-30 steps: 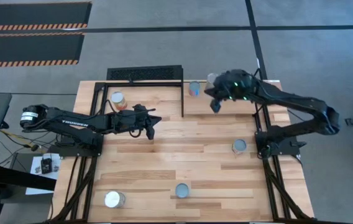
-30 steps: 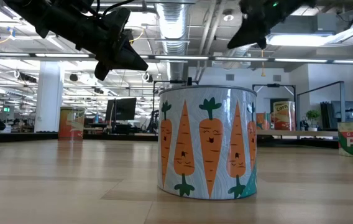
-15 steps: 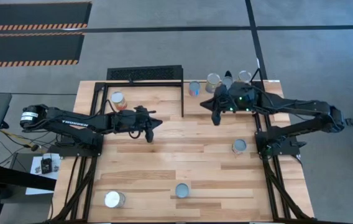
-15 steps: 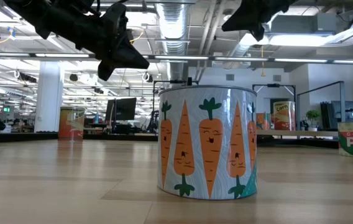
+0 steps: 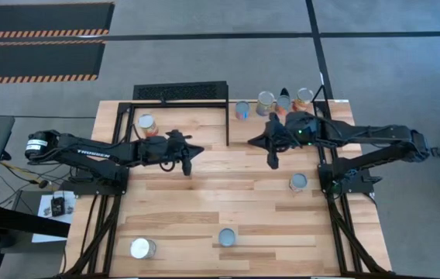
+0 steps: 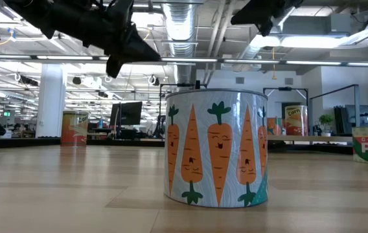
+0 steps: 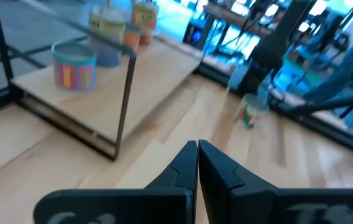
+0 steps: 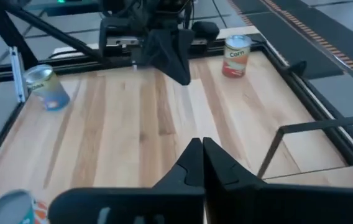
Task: Pick and place cans onto a shelf
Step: Put the canned peas on the shelf
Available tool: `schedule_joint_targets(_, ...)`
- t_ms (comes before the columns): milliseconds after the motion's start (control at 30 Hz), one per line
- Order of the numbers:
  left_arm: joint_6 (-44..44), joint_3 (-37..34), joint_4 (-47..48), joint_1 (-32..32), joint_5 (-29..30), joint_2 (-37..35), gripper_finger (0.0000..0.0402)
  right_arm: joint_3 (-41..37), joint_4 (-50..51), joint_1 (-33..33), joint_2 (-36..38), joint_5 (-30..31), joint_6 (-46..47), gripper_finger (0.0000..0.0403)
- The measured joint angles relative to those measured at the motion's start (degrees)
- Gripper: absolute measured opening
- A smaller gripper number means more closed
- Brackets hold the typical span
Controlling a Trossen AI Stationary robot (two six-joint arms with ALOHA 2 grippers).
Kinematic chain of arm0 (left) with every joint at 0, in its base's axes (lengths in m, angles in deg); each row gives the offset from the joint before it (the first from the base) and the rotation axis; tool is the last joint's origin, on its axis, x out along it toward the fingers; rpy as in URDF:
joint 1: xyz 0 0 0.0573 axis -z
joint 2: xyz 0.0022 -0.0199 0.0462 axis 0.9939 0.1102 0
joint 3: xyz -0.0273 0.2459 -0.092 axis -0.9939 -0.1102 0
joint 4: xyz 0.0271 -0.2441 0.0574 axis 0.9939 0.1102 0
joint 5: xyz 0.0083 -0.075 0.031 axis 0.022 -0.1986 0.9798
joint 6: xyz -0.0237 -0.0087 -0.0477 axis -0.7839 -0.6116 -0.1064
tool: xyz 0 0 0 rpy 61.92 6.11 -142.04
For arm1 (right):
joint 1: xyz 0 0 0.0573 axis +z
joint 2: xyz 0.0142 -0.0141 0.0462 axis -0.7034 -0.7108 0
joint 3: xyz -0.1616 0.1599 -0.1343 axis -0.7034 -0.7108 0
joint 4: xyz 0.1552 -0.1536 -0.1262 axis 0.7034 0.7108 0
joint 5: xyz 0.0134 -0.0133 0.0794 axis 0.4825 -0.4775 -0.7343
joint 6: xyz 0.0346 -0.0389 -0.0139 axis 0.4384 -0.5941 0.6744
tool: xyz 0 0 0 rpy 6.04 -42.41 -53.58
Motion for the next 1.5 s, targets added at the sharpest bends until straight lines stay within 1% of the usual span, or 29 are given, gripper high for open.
schedule_joint_targets(133,2.2,0.0,-3.9,0.0,-1.0,0.0,0.0000,0.0,-6.0,2.4,-0.4,0.7,0.5,0.0004)
schedule_joint_targets(233,4.7,0.0,-4.3,0.0,-1.5,0.0,0.0000,0.0,-11.1,3.8,-2.4,4.1,0.5,0.0004)
schedule_joint_targets(367,9.2,0.0,-3.6,0.0,-5.2,-0.7,0.0000,0.0,-19.2,4.6,-7.0,8.0,2.4,0.0003)
schedule_joint_targets(533,9.5,0.0,-3.9,0.0,-4.8,-1.3,0.0000,-0.4,-20.1,5.0,-12.0,7.5,5.3,0.0003)
schedule_joint_targets(600,9.8,0.0,-2.9,0.0,-4.3,-1.8,0.0000,-3.0,-23.6,5.6,-12.0,7.8,6.2,0.0003)
schedule_joint_targets(667,10.2,0.0,-2.6,0.0,-3.1,-1.9,0.0000,-7.1,-26.9,5.8,-10.6,7.8,8.4,0.0003)
schedule_joint_targets(800,7.1,0.0,-0.9,0.0,2.6,-2.1,0.0000,-16.3,-30.3,5.9,-4.2,7.7,14.1,0.0003)
schedule_joint_targets(867,5.8,0.7,1.5,0.0,4.9,-2.3,0.0000,-19.6,-29.5,6.1,-0.4,8.1,16.5,0.0003)
schedule_joint_targets(933,5.5,2.0,6.8,0.0,7.2,-2.9,0.0000,-21.8,-28.6,6.3,3.1,8.1,17.9,0.0003)
schedule_joint_targets(1000,6.0,4.5,12.2,-0.1,7.9,-3.4,0.0000,-22.1,-25.2,6.3,6.5,8.7,18.8,0.0002)
schedule_joint_targets(1133,7.0,9.1,23.6,-0.9,8.3,-5.0,0.0000,-22.2,-17.0,6.2,12.9,11.8,18.7,0.0002)
schedule_joint_targets(1233,6.2,12.1,31.9,-2.0,9.8,-6.2,0.0000,-22.2,-12.1,6.3,17.3,12.7,18.7,0.0002)
schedule_joint_targets(1300,5.8,13.6,36.0,-3.2,8.5,-6.9,0.0000,-22.2,-8.1,6.6,19.8,14.4,18.9,0.0002)
schedule_joint_targets(1400,5.9,15.8,42.4,-5.5,3.7,-8.4,0.0000,-22.2,-1.8,7.8,22.5,17.8,19.4,0.0002)
schedule_joint_targets(1500,6.0,18.3,49.9,-8.1,0.9,-9.6,0.0000,-22.2,3.8,9.3,24.9,20.0,22.4,0.0002)
